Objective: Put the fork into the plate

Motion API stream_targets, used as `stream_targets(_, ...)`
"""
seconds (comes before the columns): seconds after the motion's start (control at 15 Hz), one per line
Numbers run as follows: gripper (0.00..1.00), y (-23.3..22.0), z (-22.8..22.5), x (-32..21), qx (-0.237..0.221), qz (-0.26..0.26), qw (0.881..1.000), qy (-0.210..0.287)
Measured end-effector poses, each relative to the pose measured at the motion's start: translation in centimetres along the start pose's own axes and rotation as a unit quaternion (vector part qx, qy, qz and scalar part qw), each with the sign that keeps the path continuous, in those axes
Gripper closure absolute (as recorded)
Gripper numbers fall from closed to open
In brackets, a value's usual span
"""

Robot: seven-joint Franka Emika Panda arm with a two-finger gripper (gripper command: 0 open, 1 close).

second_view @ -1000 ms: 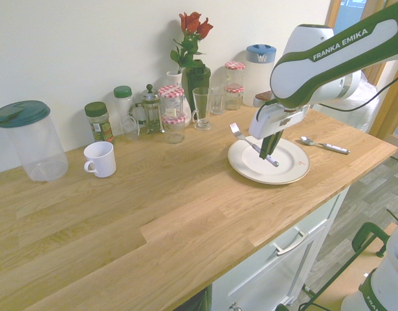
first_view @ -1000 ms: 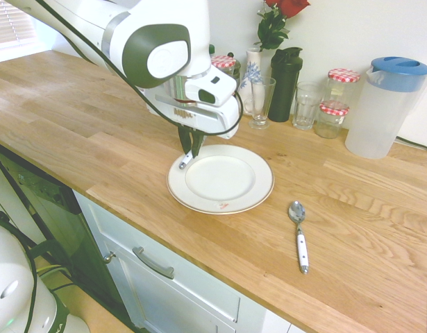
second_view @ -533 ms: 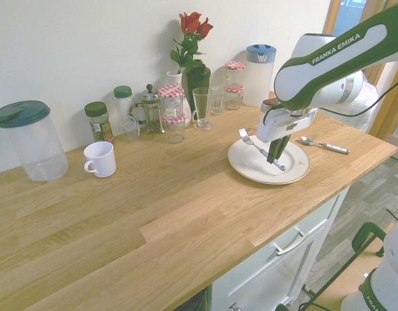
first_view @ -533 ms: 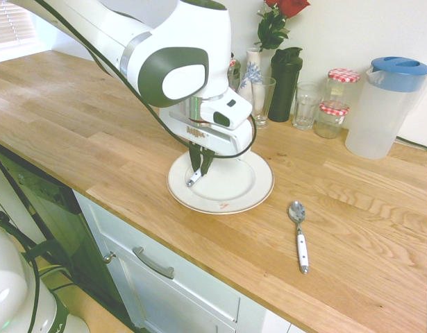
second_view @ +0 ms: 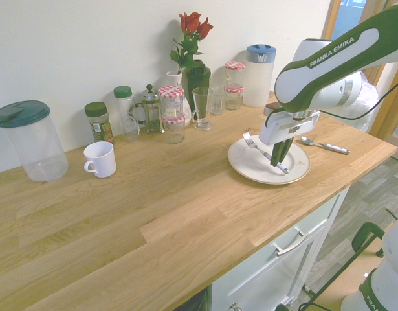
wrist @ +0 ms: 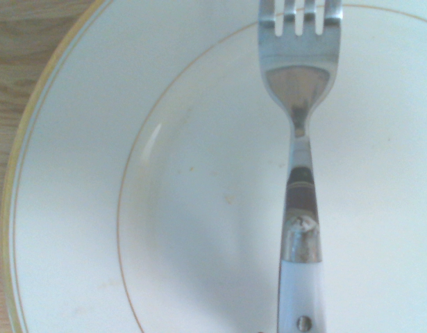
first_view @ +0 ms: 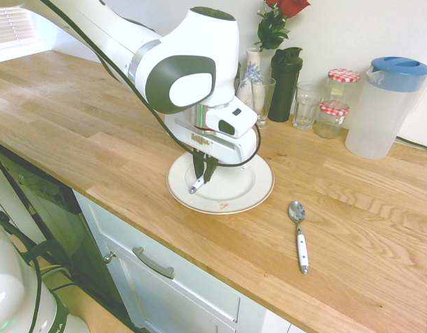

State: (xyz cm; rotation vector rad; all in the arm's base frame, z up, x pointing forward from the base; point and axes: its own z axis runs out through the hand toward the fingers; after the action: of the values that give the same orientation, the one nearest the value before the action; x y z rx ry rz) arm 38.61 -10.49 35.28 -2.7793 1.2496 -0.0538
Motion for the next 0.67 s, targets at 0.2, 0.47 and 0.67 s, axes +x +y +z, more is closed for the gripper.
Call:
stream_targets(0.2, 1.0, -0.3, 0.0, 0.4, -0.005, 0.0, 1.0, -0.006)
stream_targets(0.47, 0.0, -0.7, 0.3, 1.0, -0.013, 0.001, 1.0, -0.016)
stream_targets(0.67, 0.0, -0.8, 0.4, 1.1, -0.015, 0.001, 1.0, -0.017)
